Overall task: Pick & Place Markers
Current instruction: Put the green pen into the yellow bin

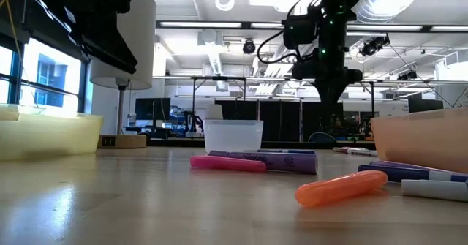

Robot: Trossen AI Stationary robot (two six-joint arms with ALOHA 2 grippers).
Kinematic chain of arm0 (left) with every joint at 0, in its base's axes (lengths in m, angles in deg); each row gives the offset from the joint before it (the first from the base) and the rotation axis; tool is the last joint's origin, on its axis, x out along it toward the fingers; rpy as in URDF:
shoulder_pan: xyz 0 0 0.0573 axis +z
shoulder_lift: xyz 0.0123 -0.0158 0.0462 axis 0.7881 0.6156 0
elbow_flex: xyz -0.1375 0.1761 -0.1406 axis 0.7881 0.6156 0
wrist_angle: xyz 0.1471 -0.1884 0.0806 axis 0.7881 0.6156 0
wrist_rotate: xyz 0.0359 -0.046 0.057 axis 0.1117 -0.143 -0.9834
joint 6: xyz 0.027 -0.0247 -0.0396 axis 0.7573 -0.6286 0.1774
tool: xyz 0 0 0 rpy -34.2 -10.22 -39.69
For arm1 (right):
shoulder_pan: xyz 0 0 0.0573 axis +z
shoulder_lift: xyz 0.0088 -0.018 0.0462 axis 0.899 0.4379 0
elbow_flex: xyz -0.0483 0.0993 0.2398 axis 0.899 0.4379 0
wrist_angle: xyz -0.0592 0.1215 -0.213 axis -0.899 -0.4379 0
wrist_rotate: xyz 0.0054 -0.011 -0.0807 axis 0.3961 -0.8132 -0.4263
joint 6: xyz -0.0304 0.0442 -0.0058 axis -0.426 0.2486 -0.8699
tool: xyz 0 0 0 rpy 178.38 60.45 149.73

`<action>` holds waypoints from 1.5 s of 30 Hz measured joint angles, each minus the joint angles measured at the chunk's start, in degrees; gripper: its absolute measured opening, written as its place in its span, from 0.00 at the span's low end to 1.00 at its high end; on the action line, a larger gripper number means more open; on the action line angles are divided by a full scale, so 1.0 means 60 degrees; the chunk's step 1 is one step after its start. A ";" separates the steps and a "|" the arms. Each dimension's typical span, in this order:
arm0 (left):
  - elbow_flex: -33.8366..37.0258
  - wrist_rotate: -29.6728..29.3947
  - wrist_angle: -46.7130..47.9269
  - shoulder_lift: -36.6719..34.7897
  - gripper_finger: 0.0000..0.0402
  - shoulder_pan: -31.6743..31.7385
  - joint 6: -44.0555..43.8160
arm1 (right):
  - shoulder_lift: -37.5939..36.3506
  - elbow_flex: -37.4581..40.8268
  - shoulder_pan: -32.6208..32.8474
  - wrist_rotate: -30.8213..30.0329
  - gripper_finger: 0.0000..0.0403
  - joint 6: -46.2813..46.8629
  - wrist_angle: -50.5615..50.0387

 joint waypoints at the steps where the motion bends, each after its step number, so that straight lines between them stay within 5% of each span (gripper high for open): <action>1: 0.0000 0.0000 0.0004 0.0000 0.48 0.0000 0.0007 | 0.0000 0.0000 -0.0050 0.0001 0.07 0.0033 -0.0030; 11: 0.0000 0.0197 0.0055 0.0000 0.48 0.0000 0.0342 | 0.0000 0.0000 -0.1232 -0.0318 0.30 0.0483 -0.0270; 18: 0.0000 0.0204 0.0264 0.0000 0.48 0.0000 0.0335 | -0.0017 0.0130 -0.2131 -0.0336 0.29 0.0553 -0.0415; 25: 0.0000 0.0204 0.0282 0.0000 0.48 0.0000 0.0342 | -0.0015 0.1734 -0.2872 0.0394 0.29 0.0482 0.0660; 45: -0.0007 0.0102 -0.0077 0.0000 0.48 0.0000 0.0758 | -0.0029 0.3237 -0.2929 0.0642 0.24 0.0241 0.2775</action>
